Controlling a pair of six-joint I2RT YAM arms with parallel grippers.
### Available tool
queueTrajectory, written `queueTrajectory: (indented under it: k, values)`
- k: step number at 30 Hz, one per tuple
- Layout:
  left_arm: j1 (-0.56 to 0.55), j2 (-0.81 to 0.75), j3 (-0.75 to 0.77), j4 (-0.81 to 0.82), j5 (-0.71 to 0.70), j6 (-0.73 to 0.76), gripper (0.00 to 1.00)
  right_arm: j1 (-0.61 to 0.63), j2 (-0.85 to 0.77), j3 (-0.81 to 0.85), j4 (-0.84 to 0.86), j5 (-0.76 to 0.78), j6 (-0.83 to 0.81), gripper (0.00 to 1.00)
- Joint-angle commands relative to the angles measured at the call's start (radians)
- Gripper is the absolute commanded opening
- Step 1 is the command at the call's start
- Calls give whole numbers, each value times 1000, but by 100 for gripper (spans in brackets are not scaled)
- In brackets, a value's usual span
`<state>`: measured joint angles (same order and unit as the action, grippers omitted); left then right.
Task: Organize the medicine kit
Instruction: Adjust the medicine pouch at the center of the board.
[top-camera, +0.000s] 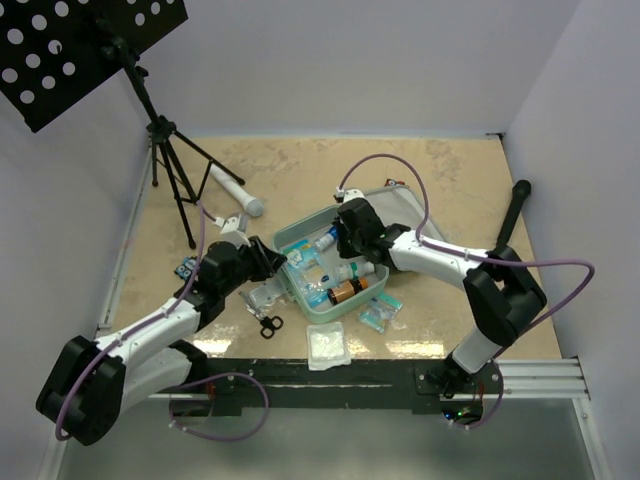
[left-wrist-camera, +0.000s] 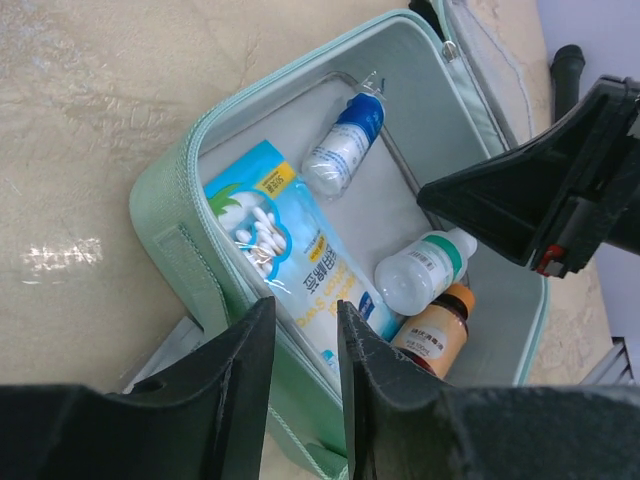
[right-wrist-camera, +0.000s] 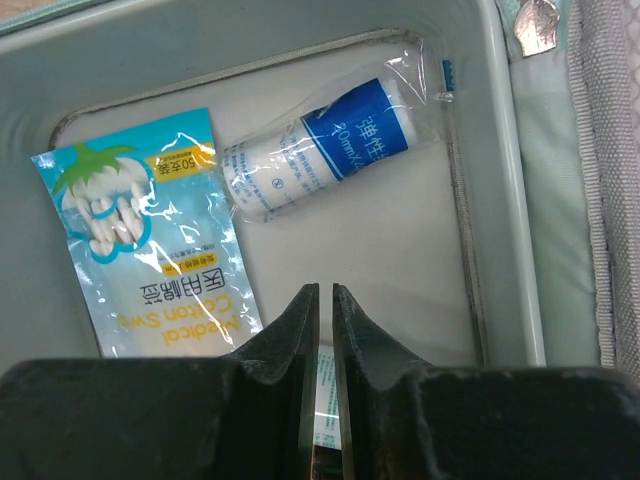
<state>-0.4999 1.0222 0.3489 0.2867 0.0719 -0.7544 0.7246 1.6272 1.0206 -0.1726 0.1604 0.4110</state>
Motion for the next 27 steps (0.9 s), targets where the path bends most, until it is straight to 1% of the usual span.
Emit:
queueTrajectory:
  k: [1, 7, 16, 24, 27]
  values:
    - [1, -14, -37, 89, 40, -72, 36, 13, 3, -2, 12, 16, -1, 14]
    - [1, 42, -70, 187, 98, -120, 36, 33, 20, -50, 22, 5, 14, 14]
    - [1, 90, -53, 186, 95, -109, 36, 73, -16, -131, 21, 5, 46, 13]
    - [1, 124, -42, 186, 92, -108, 36, 88, -64, -165, 7, 11, 72, 13]
    - [3, 127, -39, 186, 88, -102, 36, 88, -73, -160, 4, 28, 81, 16]
